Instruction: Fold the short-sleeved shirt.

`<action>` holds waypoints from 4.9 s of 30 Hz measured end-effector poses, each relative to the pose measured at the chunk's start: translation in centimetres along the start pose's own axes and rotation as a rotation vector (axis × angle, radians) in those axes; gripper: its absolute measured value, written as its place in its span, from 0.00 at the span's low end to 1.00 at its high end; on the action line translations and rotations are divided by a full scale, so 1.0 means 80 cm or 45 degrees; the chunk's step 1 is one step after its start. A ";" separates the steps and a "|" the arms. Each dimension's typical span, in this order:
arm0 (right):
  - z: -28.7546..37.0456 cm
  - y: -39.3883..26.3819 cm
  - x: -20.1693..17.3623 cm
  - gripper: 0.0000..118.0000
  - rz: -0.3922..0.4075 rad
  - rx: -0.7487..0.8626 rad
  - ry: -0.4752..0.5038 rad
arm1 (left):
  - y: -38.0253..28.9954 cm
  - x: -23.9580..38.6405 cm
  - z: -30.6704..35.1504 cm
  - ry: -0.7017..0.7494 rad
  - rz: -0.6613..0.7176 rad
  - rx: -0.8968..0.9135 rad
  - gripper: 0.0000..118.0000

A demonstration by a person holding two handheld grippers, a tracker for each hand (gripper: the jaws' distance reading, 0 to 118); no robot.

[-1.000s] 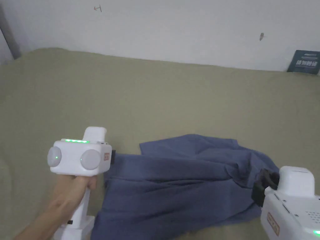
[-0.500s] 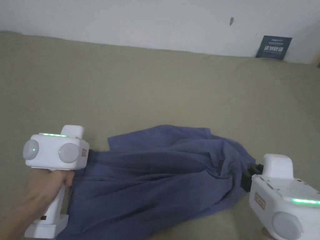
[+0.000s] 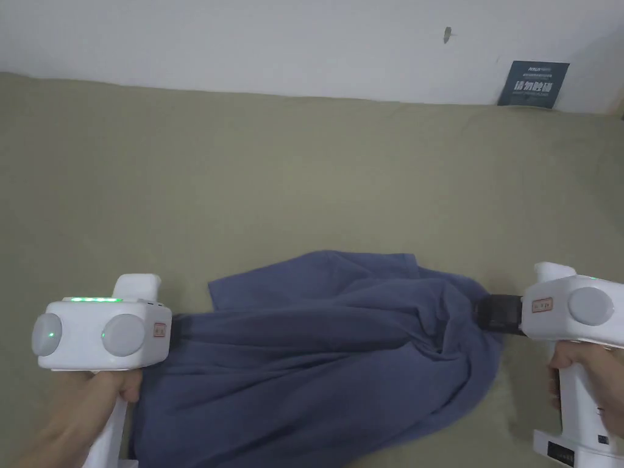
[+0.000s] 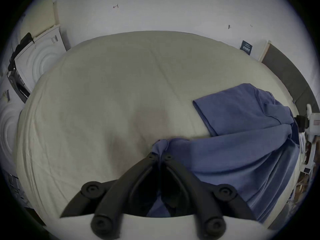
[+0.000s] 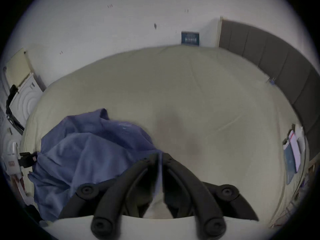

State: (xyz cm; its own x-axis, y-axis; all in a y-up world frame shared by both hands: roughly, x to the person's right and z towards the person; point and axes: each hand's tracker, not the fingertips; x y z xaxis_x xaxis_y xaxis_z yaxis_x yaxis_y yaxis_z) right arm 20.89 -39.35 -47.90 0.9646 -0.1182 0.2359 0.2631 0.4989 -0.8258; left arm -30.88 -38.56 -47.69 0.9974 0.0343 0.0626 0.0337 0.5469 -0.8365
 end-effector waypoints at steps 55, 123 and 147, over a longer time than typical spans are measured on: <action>0.391 0.265 -0.089 0.09 0.197 0.996 -0.143 | 0.325 -0.003 0.354 0.388 0.049 0.890 0.02; 0.189 -0.230 -0.040 0.80 0.205 0.384 0.019 | -0.179 -0.042 0.182 0.080 0.137 0.152 0.85; 0.153 -0.255 -0.132 0.06 0.319 0.353 0.148 | -0.133 -0.094 0.104 0.028 0.226 0.059 0.95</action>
State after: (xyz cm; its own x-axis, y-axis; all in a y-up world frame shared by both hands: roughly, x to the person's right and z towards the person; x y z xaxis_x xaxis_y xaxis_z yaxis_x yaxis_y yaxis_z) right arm 5.08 -37.80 -27.27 0.9983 -0.0517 -0.0279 0.0192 0.7360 -0.6767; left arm -39.28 -37.65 -34.75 0.9886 0.1162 -0.0963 -0.1458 0.5719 -0.8072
